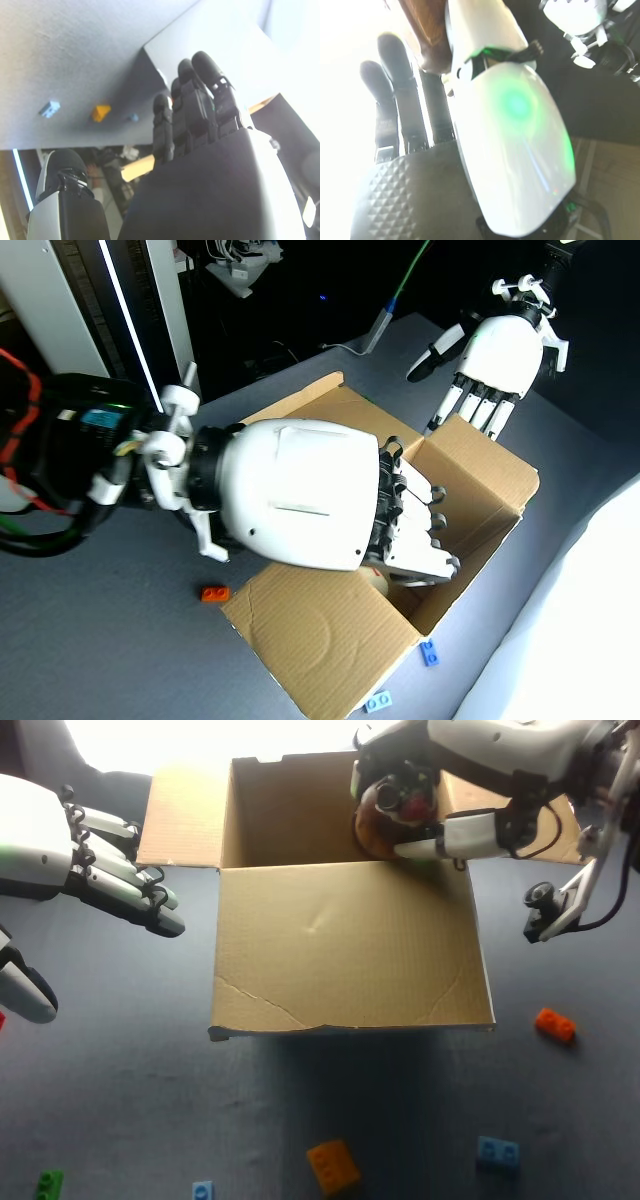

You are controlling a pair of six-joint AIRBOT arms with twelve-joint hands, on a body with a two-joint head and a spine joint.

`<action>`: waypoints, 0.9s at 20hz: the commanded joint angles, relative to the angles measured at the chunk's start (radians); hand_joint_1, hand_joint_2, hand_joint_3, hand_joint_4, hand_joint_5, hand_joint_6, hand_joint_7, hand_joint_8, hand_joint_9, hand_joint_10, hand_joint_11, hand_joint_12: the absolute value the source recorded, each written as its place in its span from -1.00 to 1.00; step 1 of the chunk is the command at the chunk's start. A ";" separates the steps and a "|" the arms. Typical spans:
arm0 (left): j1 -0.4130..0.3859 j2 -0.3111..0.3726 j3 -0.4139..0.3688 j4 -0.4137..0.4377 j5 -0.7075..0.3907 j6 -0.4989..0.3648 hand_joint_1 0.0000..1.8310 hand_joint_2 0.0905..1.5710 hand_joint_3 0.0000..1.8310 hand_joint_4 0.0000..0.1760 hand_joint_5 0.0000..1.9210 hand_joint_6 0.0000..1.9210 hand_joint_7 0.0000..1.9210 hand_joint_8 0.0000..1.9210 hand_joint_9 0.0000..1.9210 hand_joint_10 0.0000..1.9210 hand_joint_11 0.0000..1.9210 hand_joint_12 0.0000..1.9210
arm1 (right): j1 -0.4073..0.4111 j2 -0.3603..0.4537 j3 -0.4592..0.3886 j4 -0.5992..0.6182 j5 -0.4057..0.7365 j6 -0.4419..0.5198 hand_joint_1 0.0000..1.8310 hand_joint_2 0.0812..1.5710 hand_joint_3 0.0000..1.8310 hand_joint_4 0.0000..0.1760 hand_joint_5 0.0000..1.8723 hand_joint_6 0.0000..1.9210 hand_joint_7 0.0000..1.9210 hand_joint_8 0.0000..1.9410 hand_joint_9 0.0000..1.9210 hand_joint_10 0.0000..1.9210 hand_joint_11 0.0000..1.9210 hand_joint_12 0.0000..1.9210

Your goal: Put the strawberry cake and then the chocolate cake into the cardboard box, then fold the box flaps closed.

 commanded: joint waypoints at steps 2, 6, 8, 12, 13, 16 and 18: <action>-0.005 0.006 0.001 -0.080 0.000 -0.002 -0.63 0.24 -1.00 -0.16 -0.76 -1.00 -0.73 -1.00 -0.62 -1.00 -1.00 0.28 | 0.000 0.003 0.019 0.009 0.170 -0.019 0.48 0.45 -1.00 -1.00 -0.01 -0.03 -0.02 0.19 -0.26 0.55 -0.69 0.85; -0.005 0.006 0.001 -0.080 0.003 -0.002 -0.59 0.24 -1.00 -0.18 -0.75 -1.00 -0.69 -0.99 -0.62 -0.99 -1.00 0.27 | -0.019 -0.016 0.052 0.052 0.181 -0.019 0.13 0.47 -1.00 -1.00 -0.38 -0.35 -0.25 -0.60 -0.39 -0.14 -0.76 0.69; -0.005 0.005 0.001 -0.080 0.004 -0.002 -0.58 0.23 -1.00 -0.24 -0.73 -0.99 -0.68 -0.99 -0.61 -0.99 -1.00 0.28 | -0.034 -0.024 0.068 0.060 0.186 -0.019 -0.04 0.46 -1.00 -1.00 -0.42 -0.88 -0.28 -0.94 -0.38 -0.47 -0.86 0.56; -0.005 0.004 0.001 -0.080 0.006 -0.002 -0.61 0.23 -1.00 -0.30 -0.73 -0.99 -0.68 -0.99 -0.61 -0.99 -1.00 0.28 | -0.046 -0.031 0.072 0.063 0.190 -0.019 -0.39 0.36 -1.00 -1.00 -0.73 -1.00 -0.58 -1.00 -0.51 -0.96 -1.00 0.27; -0.005 0.004 0.001 -0.080 0.006 -0.002 -0.61 0.23 -1.00 -0.30 -0.73 -0.99 -0.68 -0.99 -0.61 -0.99 -1.00 0.28 | -0.048 -0.032 0.072 0.063 0.192 -0.019 -0.39 0.36 -1.00 -1.00 -0.73 -1.00 -0.58 -1.00 -0.51 -0.96 -1.00 0.27; -0.005 0.004 0.001 -0.080 0.009 -0.002 -0.61 0.23 -1.00 -0.30 -0.73 -0.99 -0.68 -0.99 -0.61 -0.99 -1.00 0.28 | -0.050 -0.031 0.072 0.062 0.192 -0.019 -0.39 0.36 -1.00 -1.00 -0.73 -1.00 -0.58 -1.00 -0.51 -0.96 -1.00 0.27; -0.007 0.004 0.003 -0.086 0.012 -0.002 -0.63 0.23 -1.00 -0.20 -0.73 -0.99 -0.69 -1.00 -0.61 -0.99 -1.00 0.29 | -0.052 -0.027 0.071 0.062 0.190 -0.019 -0.41 0.27 -1.00 -1.00 -0.86 -1.00 -0.79 -1.00 -0.77 -0.97 -1.00 -0.19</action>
